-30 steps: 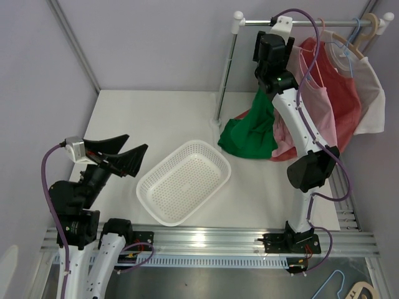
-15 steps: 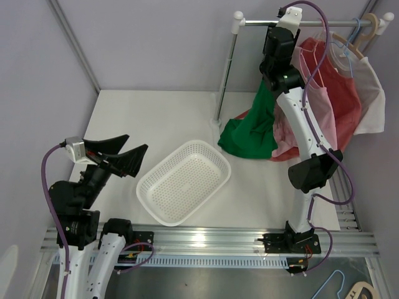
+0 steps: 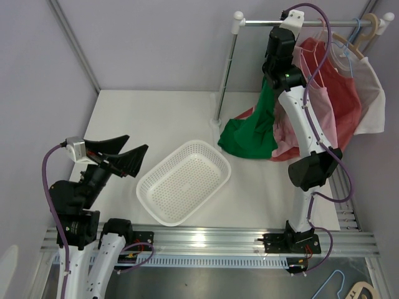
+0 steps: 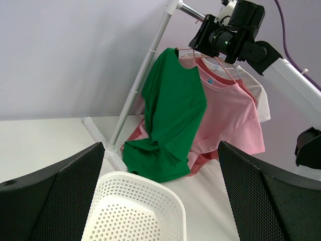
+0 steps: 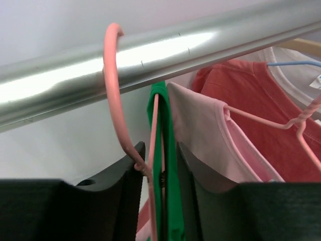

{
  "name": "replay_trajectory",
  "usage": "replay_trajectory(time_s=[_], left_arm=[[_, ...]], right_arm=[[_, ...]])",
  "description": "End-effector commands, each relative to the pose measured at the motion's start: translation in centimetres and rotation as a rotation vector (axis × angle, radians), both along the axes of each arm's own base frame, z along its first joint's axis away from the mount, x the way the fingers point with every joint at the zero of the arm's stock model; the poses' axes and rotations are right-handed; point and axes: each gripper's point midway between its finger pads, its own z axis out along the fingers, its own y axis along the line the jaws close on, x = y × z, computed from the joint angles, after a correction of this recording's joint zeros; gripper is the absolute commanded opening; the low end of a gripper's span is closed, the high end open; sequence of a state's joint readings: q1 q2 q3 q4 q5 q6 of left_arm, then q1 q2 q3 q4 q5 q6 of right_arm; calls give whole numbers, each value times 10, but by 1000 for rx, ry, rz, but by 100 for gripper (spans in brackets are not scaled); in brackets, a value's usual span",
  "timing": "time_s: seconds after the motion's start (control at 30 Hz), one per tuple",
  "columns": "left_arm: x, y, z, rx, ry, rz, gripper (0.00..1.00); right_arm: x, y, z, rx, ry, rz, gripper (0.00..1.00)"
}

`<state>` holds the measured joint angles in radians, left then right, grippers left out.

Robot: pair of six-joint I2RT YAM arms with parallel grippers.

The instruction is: Remove the t-shirt from the hanger

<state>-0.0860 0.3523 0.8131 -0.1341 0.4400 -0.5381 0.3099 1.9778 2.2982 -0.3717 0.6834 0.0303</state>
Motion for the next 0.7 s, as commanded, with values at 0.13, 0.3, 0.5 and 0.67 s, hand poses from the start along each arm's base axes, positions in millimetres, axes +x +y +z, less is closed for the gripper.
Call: replay_trajectory(time_s=[0.13,0.3,0.5,0.67], left_arm=[[-1,0,-1,19,-11,4,100],[-2,0,0,19,-12,4,99],[-1,-5,14,-2,-42,-33,100],[-1,-27,39,24,-55,-180,99]], right_arm=[[3,0,1,48,-12,18,5],[-10,5,26,74,-60,65,0],[-70,23,113,83,-209,223,0],[-142,17,137,95,-276,271,0]])
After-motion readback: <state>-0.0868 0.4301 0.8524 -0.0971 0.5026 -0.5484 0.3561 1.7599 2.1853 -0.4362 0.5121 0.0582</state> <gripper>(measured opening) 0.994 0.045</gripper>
